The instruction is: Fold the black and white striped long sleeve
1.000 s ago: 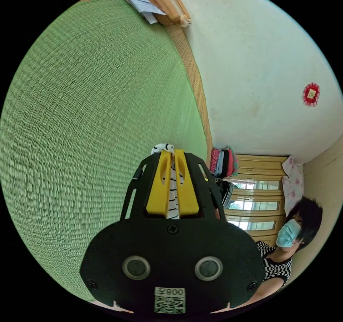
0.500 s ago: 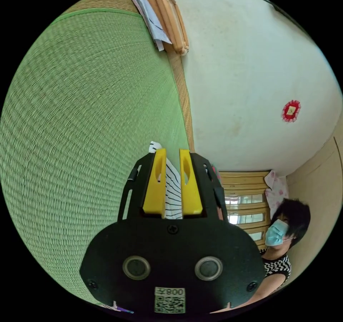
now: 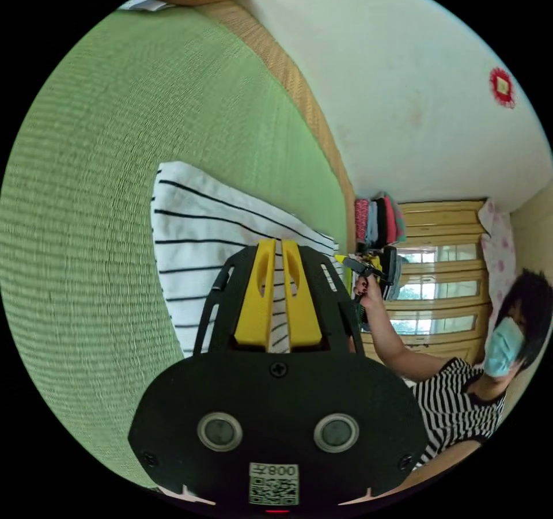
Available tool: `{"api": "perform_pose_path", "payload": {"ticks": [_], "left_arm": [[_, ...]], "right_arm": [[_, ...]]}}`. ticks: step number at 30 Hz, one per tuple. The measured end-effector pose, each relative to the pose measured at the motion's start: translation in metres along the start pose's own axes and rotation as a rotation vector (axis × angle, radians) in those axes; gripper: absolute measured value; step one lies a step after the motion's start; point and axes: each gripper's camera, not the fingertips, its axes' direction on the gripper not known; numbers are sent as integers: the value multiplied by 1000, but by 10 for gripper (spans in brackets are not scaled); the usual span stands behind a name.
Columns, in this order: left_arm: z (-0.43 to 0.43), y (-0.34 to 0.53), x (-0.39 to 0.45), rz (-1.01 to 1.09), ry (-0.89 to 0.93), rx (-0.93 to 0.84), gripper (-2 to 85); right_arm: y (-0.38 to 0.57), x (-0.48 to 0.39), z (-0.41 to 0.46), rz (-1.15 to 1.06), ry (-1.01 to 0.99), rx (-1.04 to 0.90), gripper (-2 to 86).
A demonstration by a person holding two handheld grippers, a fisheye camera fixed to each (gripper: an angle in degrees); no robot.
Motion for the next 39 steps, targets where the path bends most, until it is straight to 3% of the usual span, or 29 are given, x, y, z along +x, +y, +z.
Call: {"api": "perform_pose_path", "payload": {"ticks": [3, 8, 14, 18, 25, 32, 39], "left_arm": [[-40, 44, 15, 56, -40, -2, 65], [-95, 159, 1, -60, -149, -29, 96], [-101, 208, -4, -104, -194, -52, 100], [-108, 210, 2, -107, -164, -2, 94], [-111, 209, 25, -52, -271, -93, 38], [-169, 224, 28, -27, -188, -1, 21], [-173, 247, -1, -132, -149, -26, 20]], "right_arm": [[40, -9, -23, -13, -3, 19, 22], [150, 13, -40, 156, -181, 2, 62], [227, 18, -36, 283, -263, -6, 69], [234, 15, -43, 285, -291, 39, 70], [229, 15, -58, 259, -306, 33, 36], [225, 24, -116, 187, -309, 48, 16], [236, 39, -96, 279, -414, -24, 12]]}}
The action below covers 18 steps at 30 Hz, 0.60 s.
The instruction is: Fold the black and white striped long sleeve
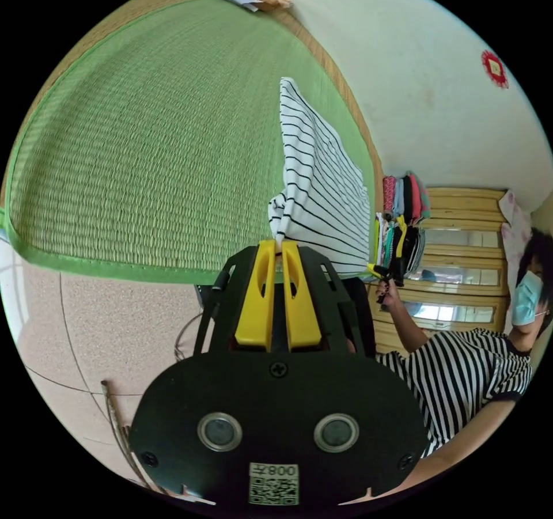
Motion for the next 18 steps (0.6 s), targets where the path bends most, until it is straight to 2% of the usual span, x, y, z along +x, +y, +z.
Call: {"api": "perform_pose_path", "payload": {"ticks": [3, 7, 11, 15, 18], "left_arm": [[-13, 9, 2, -6, -4, 15, 21], [-50, 23, 11, -18, -28, 121, 17], [-65, 15, 58, 101, -76, 138, 6], [-43, -9, 112, 246, -166, 43, 3], [-15, -19, 138, 294, -297, -45, 2]], "right_arm": [[6, -7, -10, 10, -8, 26, 9], [19, -18, -39, 66, 58, 96, 3], [11, -81, -57, -56, 91, 178, 1], [-25, -160, -12, -250, 276, 48, 1], [-41, -198, 56, -371, 549, -152, 1]]}}
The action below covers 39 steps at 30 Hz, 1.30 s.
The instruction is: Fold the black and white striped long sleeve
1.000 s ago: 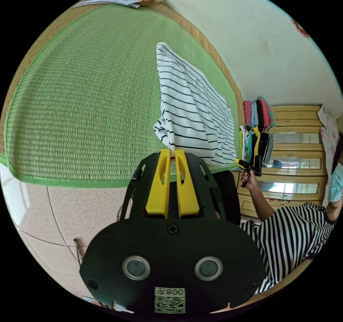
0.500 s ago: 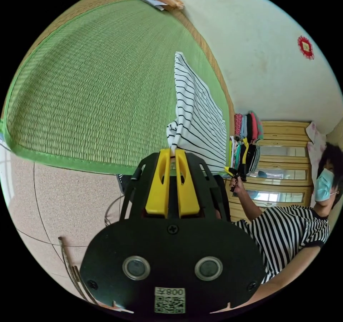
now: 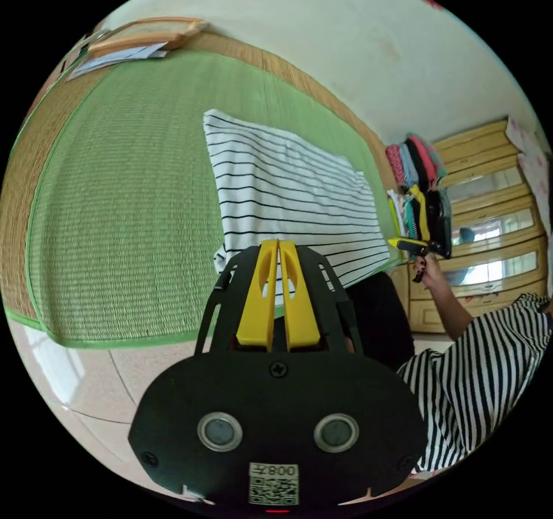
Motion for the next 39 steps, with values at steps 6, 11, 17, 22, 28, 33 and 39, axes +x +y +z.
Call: {"api": "perform_pose_path", "payload": {"ticks": [6, 11, 17, 22, 28, 33, 39], "left_arm": [[6, 7, 17, 47, -106, -48, 1], [-45, -5, 29, 18, -161, 42, 2], [-84, -54, 39, 64, -153, 125, 2], [-83, -104, 27, -22, -154, 112, 2], [-78, -127, 9, -100, -118, 24, 2], [-119, -126, 34, -37, -155, 88, 1], [-132, -158, 47, -44, -105, 88, 2]], "right_arm": [[4, -44, 18, -58, 234, 24, 2], [4, -27, 3, 25, 51, -34, 2], [-12, -5, -47, 85, 58, 159, 1], [-60, 24, -49, 116, 87, 213, 1], [-87, 64, -13, 206, 21, 144, 1], [-57, 55, -23, 155, 29, 189, 0], [-25, 46, 2, 149, 39, 165, 1]]}}
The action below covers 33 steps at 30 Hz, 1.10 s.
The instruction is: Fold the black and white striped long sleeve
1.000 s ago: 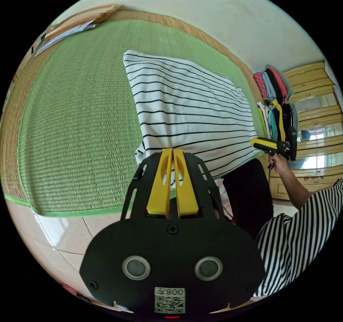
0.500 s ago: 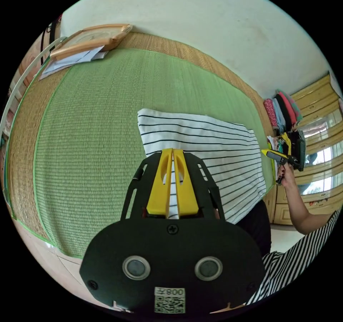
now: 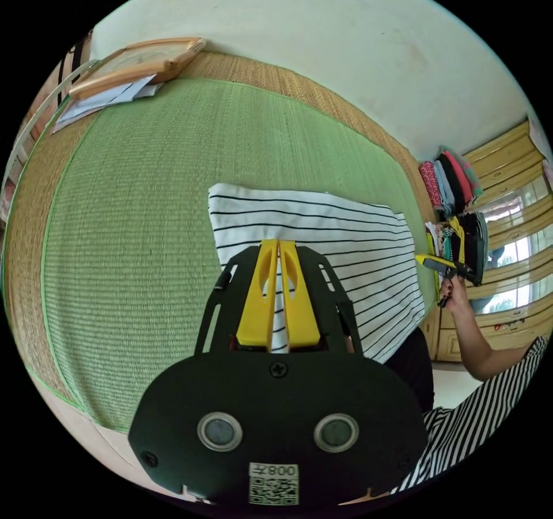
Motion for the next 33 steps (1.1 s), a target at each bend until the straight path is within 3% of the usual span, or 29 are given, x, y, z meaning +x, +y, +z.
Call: {"api": "perform_pose_path", "payload": {"ticks": [4, 9, 12, 14, 16, 19, 22, 26, 33], "left_arm": [[-7, -16, -15, -96, 72, -49, 2], [-58, -7, 13, -16, 78, 6, 2], [-51, 3, 15, -35, 43, -120, 2], [-65, 13, 1, -161, 145, -72, 2], [-90, 17, 5, -178, 197, 1, 2], [-120, 19, 36, -84, 180, -5, 2], [-122, 24, 73, -3, 187, -100, 3], [-117, 30, 142, 127, 270, -198, 5], [-110, 20, 281, 409, 328, -309, 29]], "right_arm": [[21, 21, 8, 67, -114, 4, 1], [67, 10, -4, 5, -127, 38, 1], [93, 23, 39, 58, -175, -84, 1], [108, 40, 46, 130, -307, -49, 1], [119, 42, 30, 127, -311, 31, 1], [142, 42, 23, 111, -295, 60, 2], [166, 58, 63, 166, -289, -64, 5], [204, 76, 64, 214, -442, 101, 18], [237, 98, 103, 271, -558, 146, 67]]}}
